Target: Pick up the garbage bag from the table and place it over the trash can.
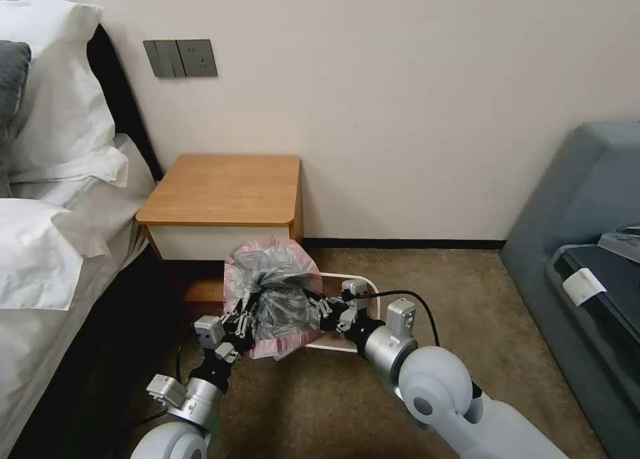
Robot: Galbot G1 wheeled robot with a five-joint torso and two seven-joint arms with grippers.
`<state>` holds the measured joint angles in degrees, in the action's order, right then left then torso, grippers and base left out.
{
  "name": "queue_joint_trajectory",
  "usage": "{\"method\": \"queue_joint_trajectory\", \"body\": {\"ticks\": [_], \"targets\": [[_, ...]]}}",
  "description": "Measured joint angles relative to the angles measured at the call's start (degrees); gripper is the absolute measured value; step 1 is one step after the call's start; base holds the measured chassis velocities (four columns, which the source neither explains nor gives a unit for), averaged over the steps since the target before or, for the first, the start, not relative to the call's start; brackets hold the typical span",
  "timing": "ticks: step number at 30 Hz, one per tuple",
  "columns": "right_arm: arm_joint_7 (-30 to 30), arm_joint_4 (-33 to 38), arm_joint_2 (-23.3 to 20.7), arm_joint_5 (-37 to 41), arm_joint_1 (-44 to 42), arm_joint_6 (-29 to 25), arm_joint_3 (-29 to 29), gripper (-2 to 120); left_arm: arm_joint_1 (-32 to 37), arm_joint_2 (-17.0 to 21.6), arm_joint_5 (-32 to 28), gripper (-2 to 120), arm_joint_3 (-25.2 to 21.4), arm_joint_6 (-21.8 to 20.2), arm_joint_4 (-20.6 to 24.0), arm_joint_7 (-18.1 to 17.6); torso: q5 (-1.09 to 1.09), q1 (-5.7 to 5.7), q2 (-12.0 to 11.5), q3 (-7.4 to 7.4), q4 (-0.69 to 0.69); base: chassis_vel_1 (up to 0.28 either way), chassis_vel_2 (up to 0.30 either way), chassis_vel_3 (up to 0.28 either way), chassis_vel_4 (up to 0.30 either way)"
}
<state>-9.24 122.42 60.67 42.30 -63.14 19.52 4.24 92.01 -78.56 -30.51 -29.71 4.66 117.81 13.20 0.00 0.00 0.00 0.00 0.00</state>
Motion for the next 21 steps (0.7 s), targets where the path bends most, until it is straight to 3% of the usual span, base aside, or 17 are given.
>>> {"method": "queue_joint_trajectory", "body": {"ticks": [11, 16, 21], "targets": [[7.8, 1.8, -0.5, -22.6, -5.4, -11.1, -0.5, 0, 0.3, -0.4, 1.3, 8, 1.3, -2.4, 0.8, -3.9, 0.00, 0.00, 0.0, 0.00, 0.00, 0.000, 0.000, 0.000, 0.000], [9.6, 1.7, -0.7, -26.2, -5.3, -12.6, -2.6, 0, 0.5, -0.5, 2.1, 8, 1.6, -2.6, 0.9, -3.9, 0.00, 0.00, 0.0, 0.00, 0.00, 0.000, 0.000, 0.000, 0.000], [9.9, 1.9, -2.8, -25.0, -4.7, -12.5, -7.5, 0, 0.6, -0.4, 2.8, 8, 1.5, -1.9, 0.9, -3.4, 0.01, 0.00, 0.0, 0.00, 0.00, 0.000, 0.000, 0.000, 0.000]]}}
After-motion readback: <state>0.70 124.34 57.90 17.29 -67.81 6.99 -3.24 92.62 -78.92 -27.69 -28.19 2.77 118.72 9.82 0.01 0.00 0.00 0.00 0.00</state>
